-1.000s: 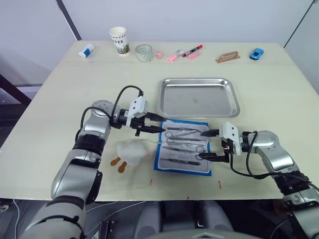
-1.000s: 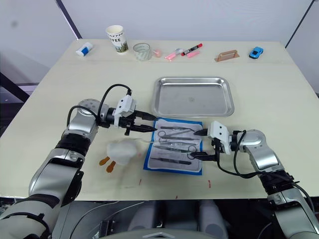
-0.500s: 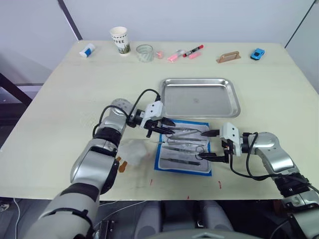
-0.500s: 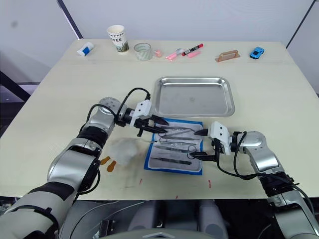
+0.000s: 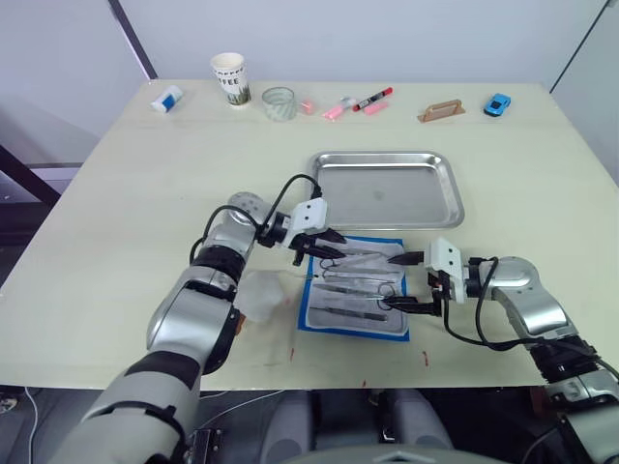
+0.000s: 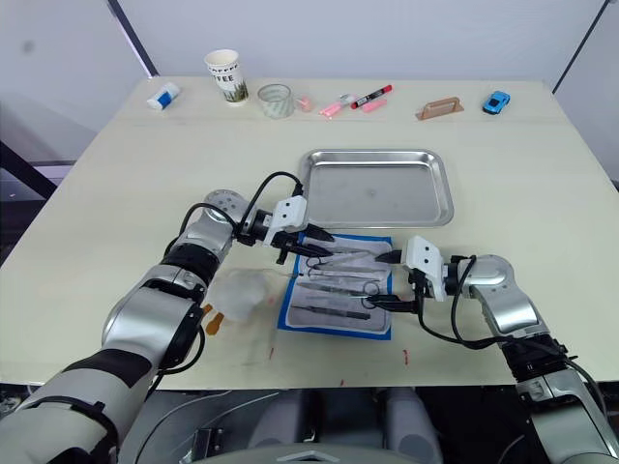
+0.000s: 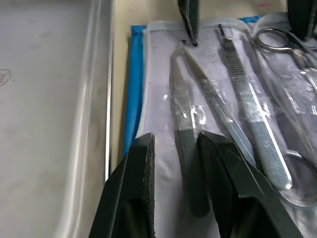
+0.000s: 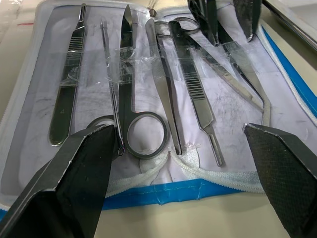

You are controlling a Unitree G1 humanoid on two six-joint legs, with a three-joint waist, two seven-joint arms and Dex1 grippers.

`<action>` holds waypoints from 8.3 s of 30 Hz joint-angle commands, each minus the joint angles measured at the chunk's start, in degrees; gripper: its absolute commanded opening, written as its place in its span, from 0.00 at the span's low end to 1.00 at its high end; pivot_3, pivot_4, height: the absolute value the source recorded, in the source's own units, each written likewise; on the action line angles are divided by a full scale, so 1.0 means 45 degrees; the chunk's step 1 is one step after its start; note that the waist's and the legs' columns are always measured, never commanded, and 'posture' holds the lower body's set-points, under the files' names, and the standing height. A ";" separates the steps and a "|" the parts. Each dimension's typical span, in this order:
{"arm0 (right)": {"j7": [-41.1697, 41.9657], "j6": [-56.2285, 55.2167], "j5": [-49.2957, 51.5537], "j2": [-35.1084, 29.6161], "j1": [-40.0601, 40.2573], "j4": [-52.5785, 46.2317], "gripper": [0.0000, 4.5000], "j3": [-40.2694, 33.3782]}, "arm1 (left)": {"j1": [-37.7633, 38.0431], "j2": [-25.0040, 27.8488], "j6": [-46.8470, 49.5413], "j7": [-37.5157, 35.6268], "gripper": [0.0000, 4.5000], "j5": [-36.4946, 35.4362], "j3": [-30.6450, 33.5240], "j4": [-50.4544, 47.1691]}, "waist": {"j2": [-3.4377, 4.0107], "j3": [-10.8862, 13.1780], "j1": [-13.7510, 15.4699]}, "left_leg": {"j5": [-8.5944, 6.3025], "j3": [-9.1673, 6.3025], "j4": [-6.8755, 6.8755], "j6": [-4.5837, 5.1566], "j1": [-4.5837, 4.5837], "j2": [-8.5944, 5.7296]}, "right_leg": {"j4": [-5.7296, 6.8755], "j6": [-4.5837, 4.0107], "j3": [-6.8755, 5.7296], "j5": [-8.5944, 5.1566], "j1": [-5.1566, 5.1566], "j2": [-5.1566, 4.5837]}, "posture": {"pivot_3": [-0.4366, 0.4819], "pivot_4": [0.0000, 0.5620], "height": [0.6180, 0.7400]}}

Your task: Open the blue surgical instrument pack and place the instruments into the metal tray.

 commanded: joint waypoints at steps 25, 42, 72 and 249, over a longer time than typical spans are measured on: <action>-0.0363 -0.0052 -0.0770 0.0212 0.0121 0.0508 1.00 0.0565 | 0.0191 0.0560 -0.0038 -0.0149 0.01 0.0568 -0.0156 0.0056 | -0.0004 -0.0008 -0.0111 | 0.0000 -0.0001 -0.0002 0.0000 0.0009 0.0000 | -0.0001 -0.0001 0.0004 0.0000 0.0008 0.0000 | 0.48 0.27 1.00; -0.0406 -0.0155 -0.0885 0.0405 0.0012 0.0795 1.00 0.0646 | 0.0705 0.1445 0.1305 0.0035 0.01 -0.0055 0.0250 -0.2316 | -0.0004 -0.0007 -0.0241 | 0.0000 -0.0014 -0.0012 0.0000 0.0012 0.0005 | 0.0000 -0.0002 0.0007 0.0000 0.0007 0.0008 | 0.48 0.27 1.00; -0.0369 0.0061 -0.1032 0.0471 0.0208 0.0837 1.00 0.0933 | 0.1252 0.2019 0.2270 -0.0072 0.01 -0.0058 -0.0007 -0.5066 | -0.0003 -0.0007 -0.0229 | 0.0000 -0.0009 -0.0012 0.0000 0.0011 0.0006 | -0.0003 -0.0003 0.0016 0.0000 0.0006 0.0007 | 0.48 0.27 1.00; -0.1965 0.0936 -0.1696 0.1243 0.0766 0.0927 1.00 0.1359 | 0.1452 0.4008 0.5453 0.0708 0.99 -0.2460 0.1032 -0.7470 | -0.0132 -0.0098 -0.0282 | -0.0005 0.0020 -0.0241 -0.0012 0.0308 -0.0018 | -0.0015 -0.0032 0.0330 0.0007 0.0057 0.0098 | 0.48 0.27 1.00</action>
